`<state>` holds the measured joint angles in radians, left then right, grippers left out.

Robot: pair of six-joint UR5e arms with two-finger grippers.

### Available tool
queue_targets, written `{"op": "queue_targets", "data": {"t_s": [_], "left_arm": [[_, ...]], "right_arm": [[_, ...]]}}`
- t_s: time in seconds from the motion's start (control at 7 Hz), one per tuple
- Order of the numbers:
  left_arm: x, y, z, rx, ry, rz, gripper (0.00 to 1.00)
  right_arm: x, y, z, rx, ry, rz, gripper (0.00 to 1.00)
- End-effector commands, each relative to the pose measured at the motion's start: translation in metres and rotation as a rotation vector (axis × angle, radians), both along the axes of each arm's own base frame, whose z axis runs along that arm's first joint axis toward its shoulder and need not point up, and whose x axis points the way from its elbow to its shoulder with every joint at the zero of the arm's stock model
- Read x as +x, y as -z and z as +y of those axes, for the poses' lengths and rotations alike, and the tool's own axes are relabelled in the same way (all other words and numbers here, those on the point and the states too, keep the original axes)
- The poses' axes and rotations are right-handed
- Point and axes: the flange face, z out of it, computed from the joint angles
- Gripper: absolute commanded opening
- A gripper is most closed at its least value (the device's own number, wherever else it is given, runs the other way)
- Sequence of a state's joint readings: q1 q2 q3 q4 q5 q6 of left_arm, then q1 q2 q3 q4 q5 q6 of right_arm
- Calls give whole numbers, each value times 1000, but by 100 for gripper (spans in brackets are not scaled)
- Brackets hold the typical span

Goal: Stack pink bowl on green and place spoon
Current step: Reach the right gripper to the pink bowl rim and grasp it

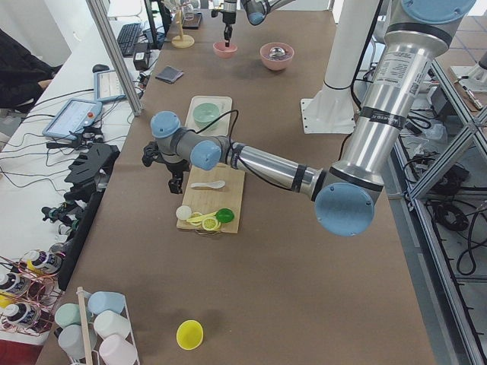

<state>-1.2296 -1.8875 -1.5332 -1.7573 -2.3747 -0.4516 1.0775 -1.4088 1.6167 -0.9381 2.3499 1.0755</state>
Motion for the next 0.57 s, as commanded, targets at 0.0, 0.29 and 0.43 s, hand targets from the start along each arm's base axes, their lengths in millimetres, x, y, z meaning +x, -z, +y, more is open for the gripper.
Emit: {"op": "queue_targets", "data": {"t_s": [0.0, 0.29, 0.43], "left_arm": [[62, 3, 7, -48, 65, -14, 97], [112, 9, 14, -71, 77, -51, 97], [122, 6, 18, -78, 61, -56, 97]], "right_arm": [[-5, 33, -18, -16, -61, -25, 0], [-9, 62, -32, -18, -94, -55, 0], [-12, 77, -39, -28, -108, -72, 0]]}}
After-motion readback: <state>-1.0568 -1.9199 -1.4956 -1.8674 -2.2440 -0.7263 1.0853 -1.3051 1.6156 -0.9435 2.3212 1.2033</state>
